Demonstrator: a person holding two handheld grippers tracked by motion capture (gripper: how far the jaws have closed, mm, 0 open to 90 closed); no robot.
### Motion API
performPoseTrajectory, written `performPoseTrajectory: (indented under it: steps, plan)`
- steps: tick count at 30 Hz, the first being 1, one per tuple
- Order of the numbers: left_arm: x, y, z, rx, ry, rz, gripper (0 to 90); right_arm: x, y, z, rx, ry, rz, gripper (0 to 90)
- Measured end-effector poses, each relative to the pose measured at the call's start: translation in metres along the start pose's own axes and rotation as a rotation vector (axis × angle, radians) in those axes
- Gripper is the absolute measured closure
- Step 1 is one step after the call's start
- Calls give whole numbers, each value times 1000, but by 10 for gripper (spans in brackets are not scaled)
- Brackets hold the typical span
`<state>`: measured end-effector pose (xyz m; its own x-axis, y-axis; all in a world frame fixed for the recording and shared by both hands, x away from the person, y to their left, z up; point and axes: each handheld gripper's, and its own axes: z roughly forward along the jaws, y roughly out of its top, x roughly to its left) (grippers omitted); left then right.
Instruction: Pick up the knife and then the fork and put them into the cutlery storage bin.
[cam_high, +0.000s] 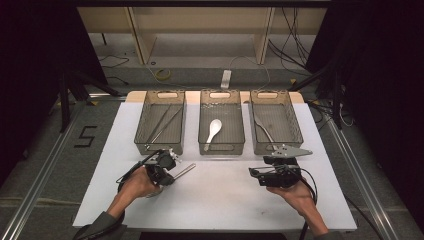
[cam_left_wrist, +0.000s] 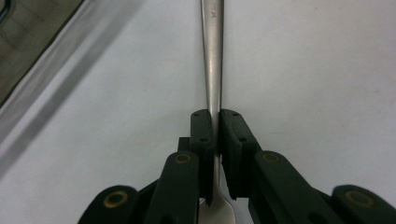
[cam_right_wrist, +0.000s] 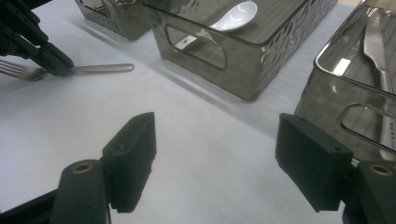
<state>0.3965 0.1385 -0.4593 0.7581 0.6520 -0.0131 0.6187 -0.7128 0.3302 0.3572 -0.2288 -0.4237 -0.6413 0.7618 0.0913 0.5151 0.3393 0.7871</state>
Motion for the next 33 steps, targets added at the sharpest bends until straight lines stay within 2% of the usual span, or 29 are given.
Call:
performPoseTrajectory:
  steps: [5, 9, 12, 18, 20, 21, 25, 26, 27, 33]
  plan:
    - [1, 0, -5, -9, -24, -2, 833, 1, 1, 0, -5, 6, -2, 302]
    - [0, 0, -10, -39, -42, -3, 834, 3, 1, 1, -4, 12, -9, 302]
    - [-3, 2, -16, -47, -59, 11, 834, 5, 2, 1, -3, 15, -12, 303]
    - [-12, 5, -23, -85, -95, 25, 835, 13, 5, 3, -8, 35, -36, 304]
    - [-16, 7, -26, -90, -106, 41, 834, 21, 8, 5, -10, 51, -69, 304]
    - [-19, 8, -27, -92, -107, 50, 834, 21, 8, 5, -10, 51, -69, 304]
    - [-27, 12, -28, -94, -139, 66, 834, 36, 12, 9, -1, 87, -108, 303]
    - [-29, 13, -28, -91, -137, 77, 834, 44, 14, 12, 4, 100, -138, 303]
    - [-31, 13, -29, -93, -137, 85, 834, 44, 14, 12, 4, 100, -138, 303]
    - [-45, 18, -32, -96, -186, 121, 834, 70, 15, 27, 33, 142, -244, 303]
